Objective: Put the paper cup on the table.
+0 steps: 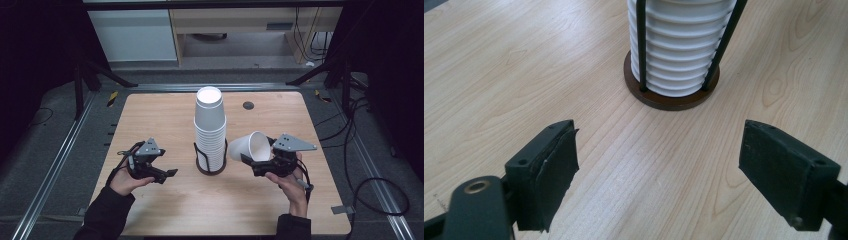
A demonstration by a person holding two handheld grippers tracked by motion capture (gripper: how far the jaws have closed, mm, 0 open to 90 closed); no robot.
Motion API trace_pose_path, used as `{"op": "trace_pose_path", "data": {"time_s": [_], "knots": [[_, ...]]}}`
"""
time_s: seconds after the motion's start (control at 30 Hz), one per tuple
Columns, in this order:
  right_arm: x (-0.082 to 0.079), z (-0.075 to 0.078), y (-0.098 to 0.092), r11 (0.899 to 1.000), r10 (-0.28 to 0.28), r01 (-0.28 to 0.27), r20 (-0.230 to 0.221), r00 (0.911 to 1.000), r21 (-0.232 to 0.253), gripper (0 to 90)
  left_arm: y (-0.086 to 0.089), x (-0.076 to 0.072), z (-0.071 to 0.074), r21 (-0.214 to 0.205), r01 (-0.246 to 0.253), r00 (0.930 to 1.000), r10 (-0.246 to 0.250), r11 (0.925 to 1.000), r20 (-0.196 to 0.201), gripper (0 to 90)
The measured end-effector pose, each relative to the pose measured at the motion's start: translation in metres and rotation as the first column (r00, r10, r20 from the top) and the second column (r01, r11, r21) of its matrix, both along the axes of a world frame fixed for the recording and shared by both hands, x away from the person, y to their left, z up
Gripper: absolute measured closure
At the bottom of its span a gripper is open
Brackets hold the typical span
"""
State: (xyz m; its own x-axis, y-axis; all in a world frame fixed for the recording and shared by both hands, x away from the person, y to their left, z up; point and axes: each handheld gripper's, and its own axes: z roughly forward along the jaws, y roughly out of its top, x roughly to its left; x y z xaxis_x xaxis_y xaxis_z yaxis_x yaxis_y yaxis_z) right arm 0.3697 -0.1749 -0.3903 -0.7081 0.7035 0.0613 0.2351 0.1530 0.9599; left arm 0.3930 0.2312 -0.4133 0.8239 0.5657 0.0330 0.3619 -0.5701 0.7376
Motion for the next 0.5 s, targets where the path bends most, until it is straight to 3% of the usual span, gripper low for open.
{"op": "trace_pose_path", "data": {"time_s": [0.3,0.5], "knots": [[0.018,0.005,-0.008,0.997,-0.080,0.080,-0.011,0.9967,-0.009,9.0,0.002,0.002,-0.002,-0.002,-0.016,0.9998,0.016,0.9999,-0.006,14.9],[0.034,0.013,-0.007,0.981,-0.182,0.181,-0.016,0.9831,-0.068,8.9,0.002,0.003,-0.003,-0.002,-0.014,0.9999,0.014,0.9999,-0.009,14.9]]}}
